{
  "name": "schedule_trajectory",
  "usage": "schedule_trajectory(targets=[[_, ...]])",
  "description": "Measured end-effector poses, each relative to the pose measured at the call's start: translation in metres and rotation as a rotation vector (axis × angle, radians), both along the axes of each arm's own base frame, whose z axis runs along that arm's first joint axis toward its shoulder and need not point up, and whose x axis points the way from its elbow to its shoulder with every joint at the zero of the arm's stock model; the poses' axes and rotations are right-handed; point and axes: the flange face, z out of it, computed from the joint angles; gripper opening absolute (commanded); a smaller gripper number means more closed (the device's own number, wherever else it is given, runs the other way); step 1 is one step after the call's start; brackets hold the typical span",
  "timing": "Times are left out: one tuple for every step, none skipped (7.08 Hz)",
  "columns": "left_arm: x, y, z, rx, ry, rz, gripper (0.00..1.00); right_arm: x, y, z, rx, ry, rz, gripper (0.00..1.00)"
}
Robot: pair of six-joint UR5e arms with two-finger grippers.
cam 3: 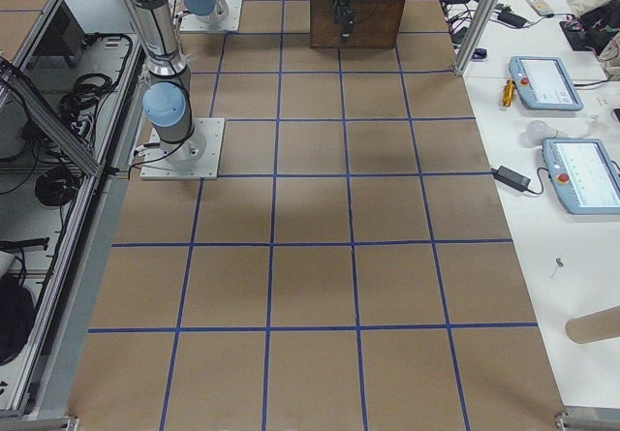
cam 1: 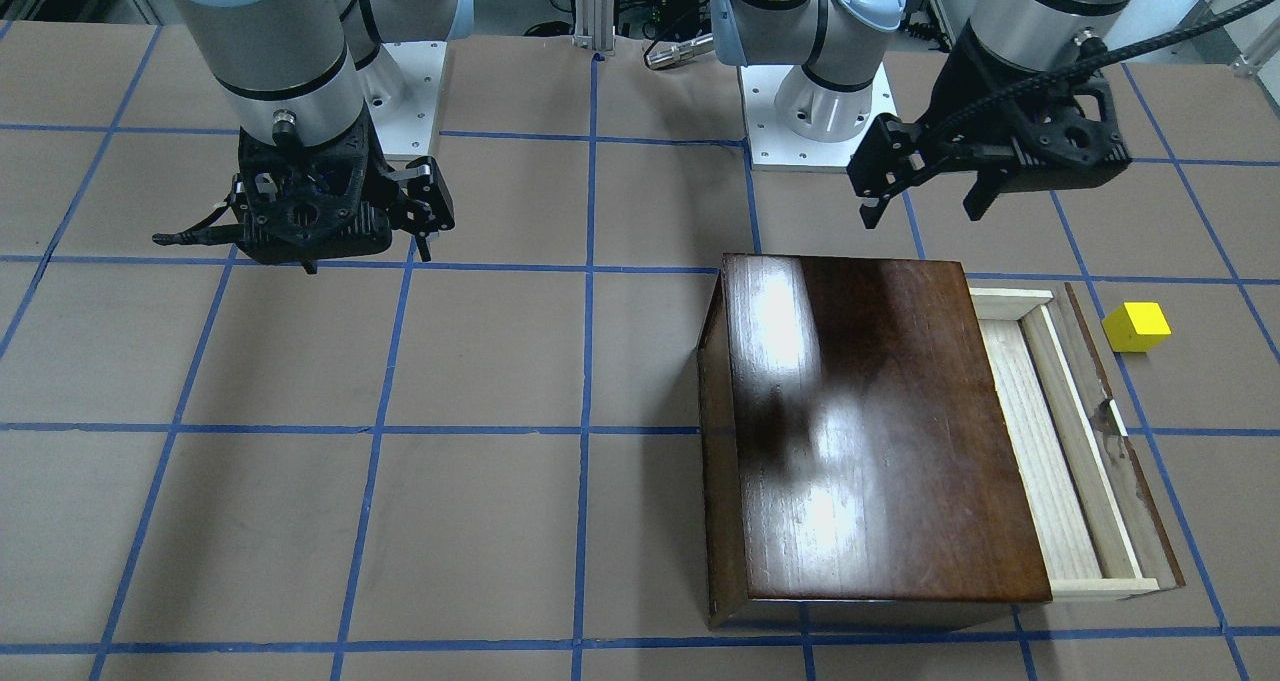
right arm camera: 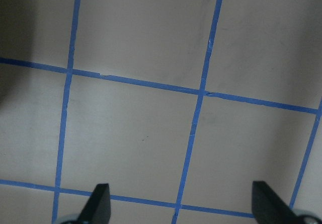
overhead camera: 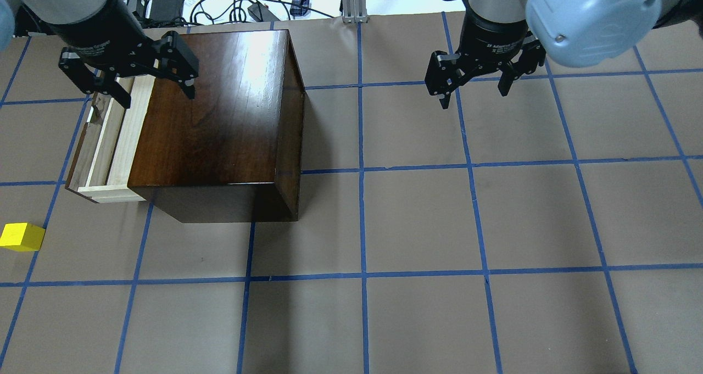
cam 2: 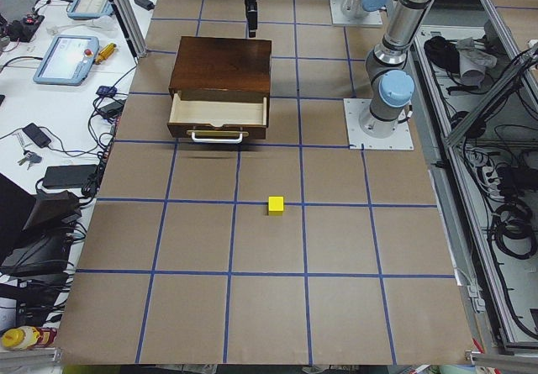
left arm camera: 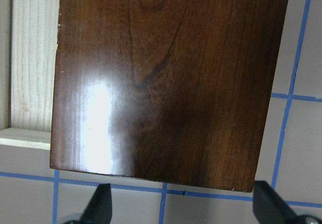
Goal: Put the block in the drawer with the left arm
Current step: 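Move the left gripper down toward the yellow cube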
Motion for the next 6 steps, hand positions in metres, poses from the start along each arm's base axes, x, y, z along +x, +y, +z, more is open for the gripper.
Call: schedule_trajectory(targets=[[0.035, 0.001, 0.002, 0.016, 0.002, -0.008, 1.0, 0.0, 0.0, 0.0, 0.0, 0.0, 0.0, 1.0], [0.071, 0.004, 0.003, 0.038, 0.008, -0.02, 1.0, 0.0, 0.0, 0.0, 0.0, 0.0, 0.0, 1.0], [0.108, 0.007, 0.003, 0.049, 0.013, -0.043, 1.0, 0.0, 0.0, 0.0, 0.0, 0.0, 0.0, 1.0], [0.149, 0.01, 0.0, 0.056, 0.021, -0.08, 1.0, 0.0, 0.0, 0.0, 0.0, 0.0, 0.0, 1.0], [0.192, 0.015, -0.006, 0.067, 0.033, -0.123, 1.0, 0.0, 0.0, 0.0, 0.0, 0.0, 0.0, 1.0], [0.234, 0.025, -0.018, 0.083, 0.054, -0.179, 1.0, 0.0, 0.0, 0.0, 0.0, 0.0, 0.0, 1.0]])
